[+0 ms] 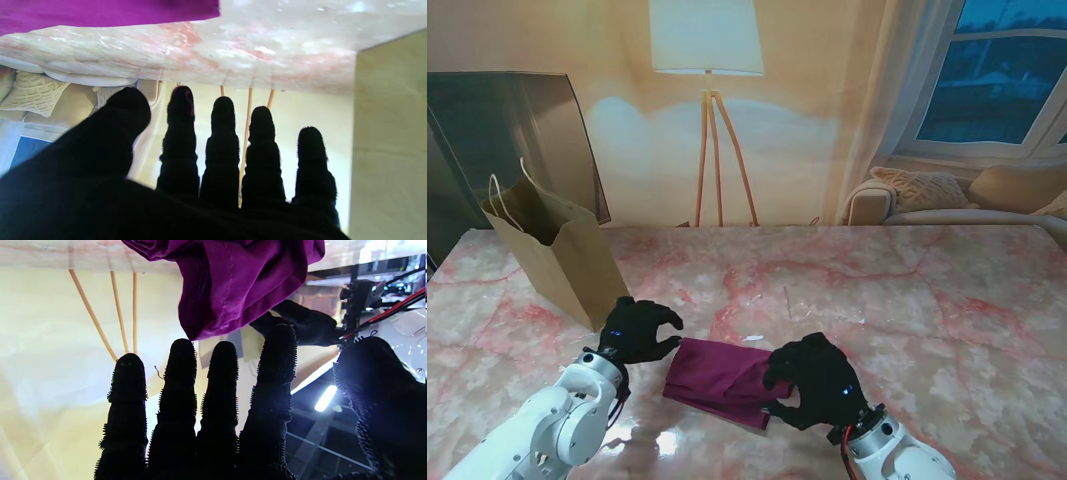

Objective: Fold the socks and the shorts into the kraft paper bag

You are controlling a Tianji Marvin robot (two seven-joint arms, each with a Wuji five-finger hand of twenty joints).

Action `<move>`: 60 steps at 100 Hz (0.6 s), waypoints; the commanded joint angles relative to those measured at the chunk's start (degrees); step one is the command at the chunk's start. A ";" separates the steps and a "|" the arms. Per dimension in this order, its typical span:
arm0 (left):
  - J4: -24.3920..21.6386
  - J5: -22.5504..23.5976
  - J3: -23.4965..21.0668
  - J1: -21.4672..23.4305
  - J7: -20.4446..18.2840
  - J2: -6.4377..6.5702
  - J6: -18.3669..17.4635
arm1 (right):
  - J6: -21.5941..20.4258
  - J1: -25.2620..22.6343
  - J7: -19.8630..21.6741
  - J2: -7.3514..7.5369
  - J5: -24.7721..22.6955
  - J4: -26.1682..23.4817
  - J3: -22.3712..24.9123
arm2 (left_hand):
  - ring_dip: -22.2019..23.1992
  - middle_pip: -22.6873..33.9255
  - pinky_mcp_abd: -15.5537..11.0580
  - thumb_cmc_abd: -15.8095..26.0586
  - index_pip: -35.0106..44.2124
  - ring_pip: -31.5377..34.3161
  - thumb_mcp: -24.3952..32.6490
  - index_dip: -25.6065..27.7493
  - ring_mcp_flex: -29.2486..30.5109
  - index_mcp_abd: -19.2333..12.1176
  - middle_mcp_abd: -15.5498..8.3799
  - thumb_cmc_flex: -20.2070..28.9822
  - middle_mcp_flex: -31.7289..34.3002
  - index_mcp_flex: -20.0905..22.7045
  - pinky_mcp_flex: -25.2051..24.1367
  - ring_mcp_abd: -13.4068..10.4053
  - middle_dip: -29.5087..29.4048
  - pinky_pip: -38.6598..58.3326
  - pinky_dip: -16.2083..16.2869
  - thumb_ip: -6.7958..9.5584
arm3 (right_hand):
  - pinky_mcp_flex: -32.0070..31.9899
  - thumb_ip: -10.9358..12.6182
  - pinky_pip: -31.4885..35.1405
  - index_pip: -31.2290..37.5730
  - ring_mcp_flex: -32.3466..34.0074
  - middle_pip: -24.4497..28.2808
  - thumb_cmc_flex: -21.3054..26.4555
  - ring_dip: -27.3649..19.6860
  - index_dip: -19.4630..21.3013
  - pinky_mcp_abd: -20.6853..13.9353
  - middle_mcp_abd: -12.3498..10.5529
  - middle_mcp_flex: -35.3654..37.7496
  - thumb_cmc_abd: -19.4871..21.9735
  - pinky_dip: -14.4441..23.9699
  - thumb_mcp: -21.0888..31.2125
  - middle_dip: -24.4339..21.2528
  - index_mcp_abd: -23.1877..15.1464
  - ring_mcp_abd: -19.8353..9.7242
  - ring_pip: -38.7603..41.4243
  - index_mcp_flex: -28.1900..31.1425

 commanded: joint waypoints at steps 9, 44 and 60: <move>1.70 -0.66 4.23 -3.12 -3.58 -0.71 1.66 | -0.14 -0.45 0.91 -0.40 1.21 0.74 0.35 | -2.87 -2.72 -0.89 -2.65 -8.69 -3.74 -0.36 -3.40 -0.66 5.99 2.32 -2.85 -4.15 -6.08 -0.60 -0.65 -2.14 -0.75 -1.15 3.24 | -0.68 2.05 -0.15 -1.10 -0.68 -1.13 -0.95 -0.40 -0.50 1.15 0.59 -0.97 1.57 0.77 -0.96 -0.28 0.20 -0.04 -1.65 -1.89; 5.04 -3.62 12.08 -7.16 -9.95 -0.04 3.33 | 0.19 -1.68 3.03 -0.63 2.63 0.91 1.74 | -6.53 -6.70 -0.89 -3.20 -18.88 -7.98 -7.15 -8.25 -9.01 15.23 7.21 -6.44 -14.02 -12.83 -3.79 2.42 -6.64 -5.50 -3.28 2.76 | -1.34 4.53 -0.60 -2.99 -1.80 -1.67 -1.38 -0.70 0.37 1.36 0.78 -2.02 2.31 0.80 -0.97 -0.38 0.98 -0.05 -2.19 -3.35; 3.84 -2.42 9.92 -3.83 -8.32 0.07 1.70 | 0.43 -2.44 3.96 -0.62 2.78 0.52 2.48 | -6.72 -6.38 -0.73 -1.65 -20.06 -8.00 -10.17 -8.33 -9.84 15.17 7.32 -6.14 -14.91 -12.42 -4.17 2.74 -7.26 -6.14 -3.16 3.62 | -1.47 4.73 -0.70 -3.42 -2.10 -1.81 -1.33 -0.76 0.80 1.35 0.83 -2.31 2.64 0.87 -1.40 -0.39 1.26 0.01 -2.28 -3.36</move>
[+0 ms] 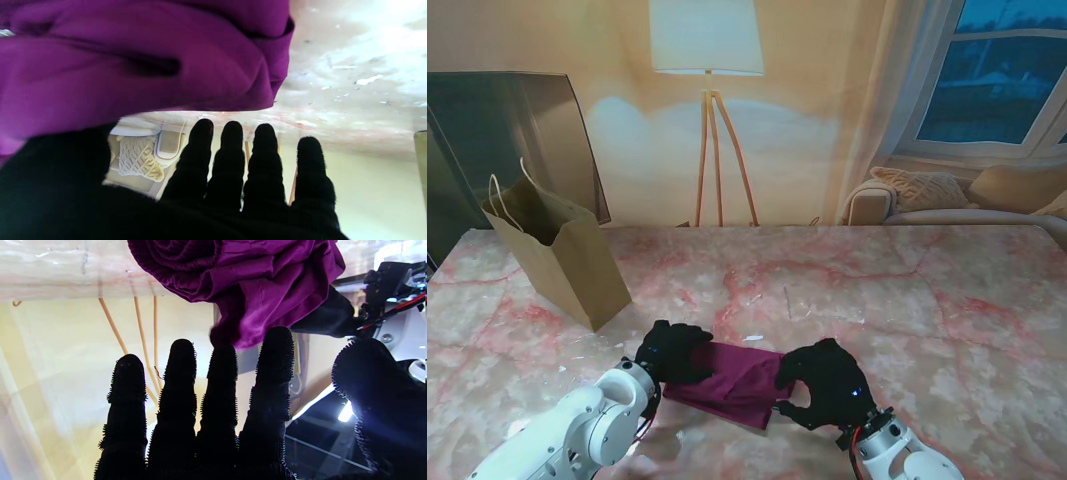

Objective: Fold the socks and the shorts into the kraft paper bag

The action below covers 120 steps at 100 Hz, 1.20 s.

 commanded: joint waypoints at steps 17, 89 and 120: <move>-3.73 3.24 -4.81 7.22 2.31 0.48 -2.72 | 1.14 -2.12 1.96 -0.15 0.08 -2.10 0.62 | -0.24 -0.24 0.64 0.44 -1.31 -0.69 -2.78 0.01 -2.10 -0.27 0.86 -0.60 -1.79 -0.46 -1.01 0.79 -0.91 -1.20 -0.10 3.93 | -1.01 3.53 -0.81 -2.54 -2.29 -1.11 -1.15 -0.82 1.01 1.21 0.74 -1.98 1.78 0.92 -1.60 -0.40 1.00 0.04 -1.66 -2.43; 0.84 2.99 -7.42 7.28 2.18 1.36 -15.12 | 1.22 -1.19 2.73 -0.46 1.85 -0.83 -0.76 | -2.21 0.40 -0.61 -10.52 2.22 -0.75 8.48 -0.38 2.31 -6.59 -2.54 -2.45 0.59 -1.58 2.76 -2.51 -0.70 1.09 -1.91 1.02 | -1.03 4.06 -0.95 -3.20 -2.37 -0.98 -0.38 -0.92 1.56 1.22 0.76 -1.79 2.51 1.11 -1.88 -0.27 1.24 0.04 -1.63 -2.39; 6.96 4.74 -1.21 1.10 2.61 1.85 -14.05 | 1.11 -1.03 3.27 -0.56 2.46 -0.67 -0.74 | -1.25 3.02 -3.47 -20.08 4.40 1.47 18.04 -0.15 6.34 -5.90 -4.03 1.43 1.59 -2.08 7.48 -3.85 0.01 6.12 -1.42 -1.15 | -1.10 4.04 -0.98 -3.24 -2.42 -0.96 -0.34 -0.94 1.68 1.31 0.76 -1.81 2.41 1.13 -1.67 -0.25 1.21 0.12 -1.61 -2.34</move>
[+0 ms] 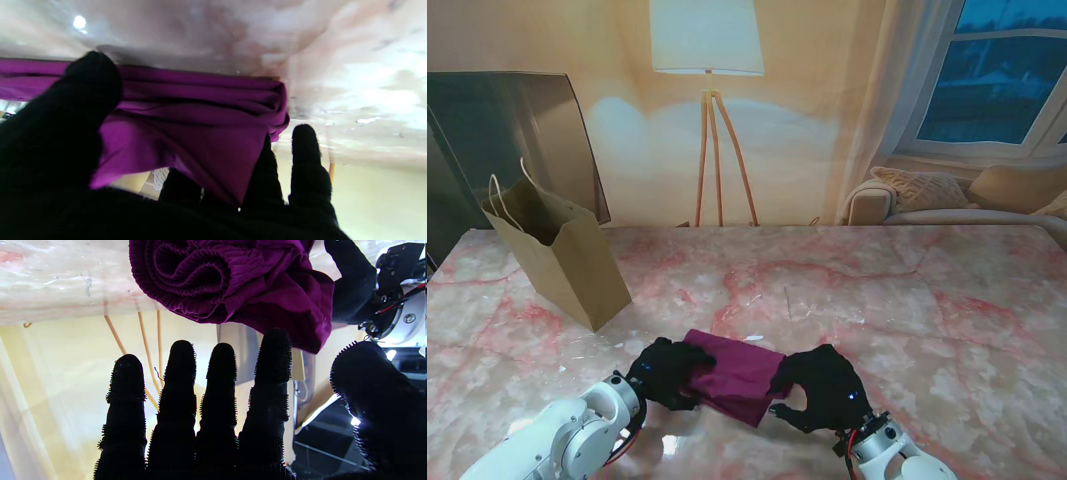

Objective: Fold the socks and the shorts into the kraft paper bag

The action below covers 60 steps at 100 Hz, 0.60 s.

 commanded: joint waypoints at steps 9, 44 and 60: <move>2.71 2.55 2.32 -0.93 1.48 0.51 0.80 | -0.31 -0.31 0.13 -0.32 0.10 -0.01 -0.06 | 2.32 3.46 -1.83 -2.46 2.61 5.27 3.84 0.94 7.17 0.76 -0.36 4.64 2.80 -0.19 3.62 0.04 2.00 5.47 0.45 -1.27 | -0.96 2.41 -0.92 -1.19 -1.71 -0.50 -0.43 -0.93 0.97 0.73 0.30 -1.25 0.61 1.16 -0.29 -0.25 0.51 0.08 -0.98 -0.86; 8.69 4.33 8.00 -4.75 10.35 0.12 2.79 | -0.77 0.52 -0.89 -0.60 1.08 1.53 -0.71 | 8.33 8.40 -2.52 11.27 24.96 14.71 3.97 10.04 23.73 -11.41 -4.19 23.98 24.48 15.62 14.12 -0.23 12.73 18.59 -1.16 -1.37 | -0.77 2.35 -0.73 -1.05 -1.64 -0.38 -0.52 -0.88 1.02 0.78 0.33 -1.14 1.43 1.25 -0.64 -0.20 0.39 0.03 -0.86 -0.55; 9.74 3.31 7.88 -5.06 12.37 -0.37 2.52 | -0.88 0.58 -0.86 -0.67 1.41 1.73 -0.73 | 8.35 4.57 0.59 14.48 35.49 18.02 -5.39 6.64 26.26 -15.37 -4.94 27.79 34.83 20.63 12.84 1.01 18.34 19.86 -0.46 -3.72 | -0.82 2.03 -0.68 -1.08 -1.63 -0.36 -0.40 -0.83 0.66 0.82 0.30 -1.10 2.15 1.28 -1.12 -0.18 0.28 0.08 -0.80 -0.64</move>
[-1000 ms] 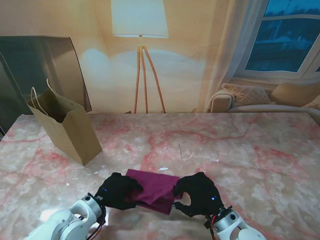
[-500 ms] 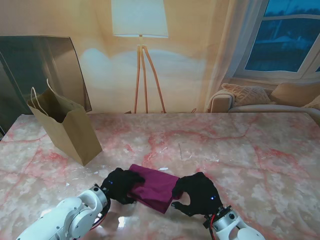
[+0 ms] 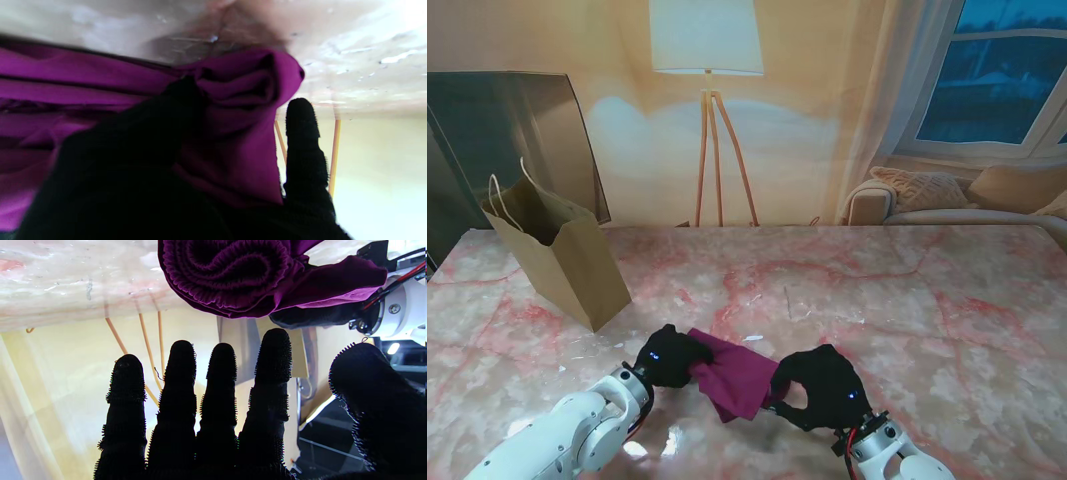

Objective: Fold the socks and the shorts into the kraft paper bag

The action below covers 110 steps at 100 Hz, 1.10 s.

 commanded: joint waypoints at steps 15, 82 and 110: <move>2.36 -1.68 -0.35 1.43 -2.47 0.09 -0.84 | -0.40 -0.15 -0.18 -0.37 0.16 0.33 -0.26 | 4.05 10.77 2.82 3.13 18.94 13.30 -2.88 11.11 5.74 -9.58 -0.82 2.64 14.12 2.49 -1.17 1.79 18.13 2.40 0.96 -3.13 | -0.84 1.56 -0.64 -0.90 -1.66 -0.38 -0.25 -0.81 0.08 0.78 0.34 -1.15 1.99 1.31 -1.61 -0.17 -0.01 0.10 -0.79 -0.54; -10.99 -12.88 -14.92 6.66 -7.88 -2.62 3.19 | -0.55 -0.34 -1.29 -0.64 0.74 0.87 0.28 | 21.68 25.39 1.31 10.95 20.03 23.87 -11.34 33.86 3.62 -8.91 2.01 8.80 12.40 -1.06 -3.17 4.79 41.07 0.56 1.61 -0.58 | -0.71 0.55 -0.52 0.06 -1.78 -0.38 0.30 -0.81 -1.92 0.76 0.27 -1.24 2.33 1.33 -1.68 -0.17 -0.17 0.07 -0.77 -0.97; -19.18 -12.31 -19.40 9.99 -9.02 -2.74 5.93 | -0.67 -0.34 -1.62 -0.74 1.01 1.18 0.43 | 23.41 25.90 0.68 11.32 20.08 24.25 -11.93 35.07 3.99 -8.78 2.27 9.10 12.45 -1.02 -2.89 4.99 41.47 0.49 1.63 -0.31 | -0.67 0.24 -0.50 0.40 -1.75 -0.31 0.37 -0.84 -2.53 0.77 0.22 -1.17 2.25 1.33 -1.57 -0.16 -0.30 0.00 -0.77 -1.09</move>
